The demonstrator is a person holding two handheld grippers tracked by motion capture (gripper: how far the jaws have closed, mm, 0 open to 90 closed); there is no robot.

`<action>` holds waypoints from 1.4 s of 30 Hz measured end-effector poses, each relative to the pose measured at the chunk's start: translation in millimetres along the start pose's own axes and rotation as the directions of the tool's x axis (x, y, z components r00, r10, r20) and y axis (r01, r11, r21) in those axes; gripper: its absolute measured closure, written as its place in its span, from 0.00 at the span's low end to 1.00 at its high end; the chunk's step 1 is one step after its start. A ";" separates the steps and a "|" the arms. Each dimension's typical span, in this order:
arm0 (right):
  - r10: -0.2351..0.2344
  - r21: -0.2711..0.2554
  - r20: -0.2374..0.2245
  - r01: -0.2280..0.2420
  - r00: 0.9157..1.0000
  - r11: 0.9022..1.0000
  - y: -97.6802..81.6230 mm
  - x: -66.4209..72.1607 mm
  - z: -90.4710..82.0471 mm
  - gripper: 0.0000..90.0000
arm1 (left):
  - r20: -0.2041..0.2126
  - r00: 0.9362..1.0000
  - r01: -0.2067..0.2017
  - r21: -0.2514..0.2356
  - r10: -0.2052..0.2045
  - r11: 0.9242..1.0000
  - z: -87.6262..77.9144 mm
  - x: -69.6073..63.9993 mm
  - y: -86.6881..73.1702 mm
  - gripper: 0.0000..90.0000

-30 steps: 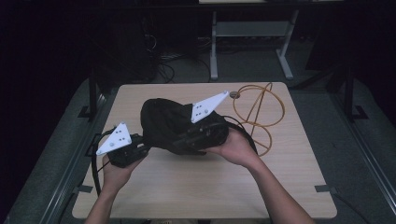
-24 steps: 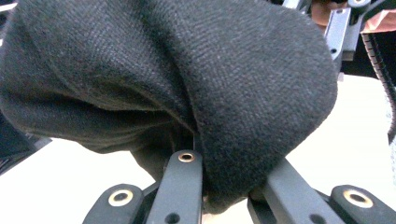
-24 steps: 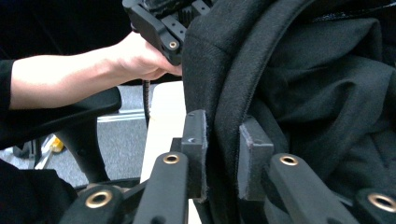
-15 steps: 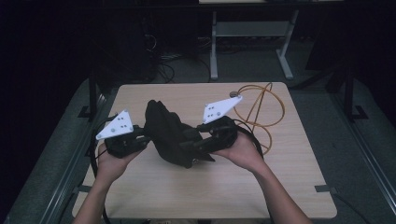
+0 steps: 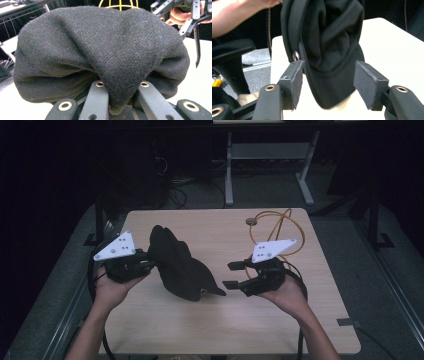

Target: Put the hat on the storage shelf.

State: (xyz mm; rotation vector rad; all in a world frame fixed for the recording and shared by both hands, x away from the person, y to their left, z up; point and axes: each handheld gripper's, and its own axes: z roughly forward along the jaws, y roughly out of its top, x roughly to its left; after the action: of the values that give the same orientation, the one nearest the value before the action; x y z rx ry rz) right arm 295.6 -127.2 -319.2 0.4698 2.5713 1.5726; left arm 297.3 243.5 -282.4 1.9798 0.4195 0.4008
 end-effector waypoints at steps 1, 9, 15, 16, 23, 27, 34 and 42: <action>-0.001 0.002 0.006 0.001 1.000 1.000 -3.7 0.4 -2.8 0.44 | 0.005 1.000 0.006 -0.003 -0.006 1.000 -0.1 1.5 0.4 0.95; 0.015 0.018 0.070 -0.016 0.997 1.000 -38.4 4.7 -20.6 0.41 | 0.026 1.000 0.011 0.002 -0.011 1.000 -0.6 8.8 11.0 0.95; 0.082 0.005 0.115 -0.083 0.990 0.997 -72.9 2.9 -33.9 0.39 | 0.037 0.999 0.010 0.012 -0.011 1.000 1.0 13.1 19.2 0.95; 0.091 0.010 0.130 -0.093 0.987 0.996 -79.0 1.7 -35.5 0.38 | 0.040 0.999 0.015 0.010 -0.015 1.000 1.5 14.1 20.1 0.95; 0.157 0.028 0.178 -0.164 0.972 0.986 -111.5 -6.9 -43.5 0.37 | 0.061 0.998 0.021 0.012 -0.021 1.000 8.6 20.3 28.3 0.95; 0.192 0.038 0.212 -0.205 0.958 0.978 -127.0 -13.5 -51.8 0.36 | 0.084 0.996 0.012 0.013 -0.013 1.000 18.0 25.1 41.7 0.95; 0.188 0.031 0.276 -0.204 0.943 0.978 -140.5 -19.5 -69.8 0.35 | 0.121 0.993 0.001 -0.001 -0.001 1.000 31.4 32.3 62.6 0.95; 0.206 0.004 0.314 -0.218 0.927 0.976 -151.8 -24.3 -83.6 0.33 | 0.165 0.986 -0.021 0.005 0.020 1.000 46.8 39.4 85.5 0.95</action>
State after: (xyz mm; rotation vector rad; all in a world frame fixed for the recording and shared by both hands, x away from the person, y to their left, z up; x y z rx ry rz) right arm 266.7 -270.1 -416.1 0.9474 2.3753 1.3739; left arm 363.3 189.5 -220.8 2.0078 0.2960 0.2455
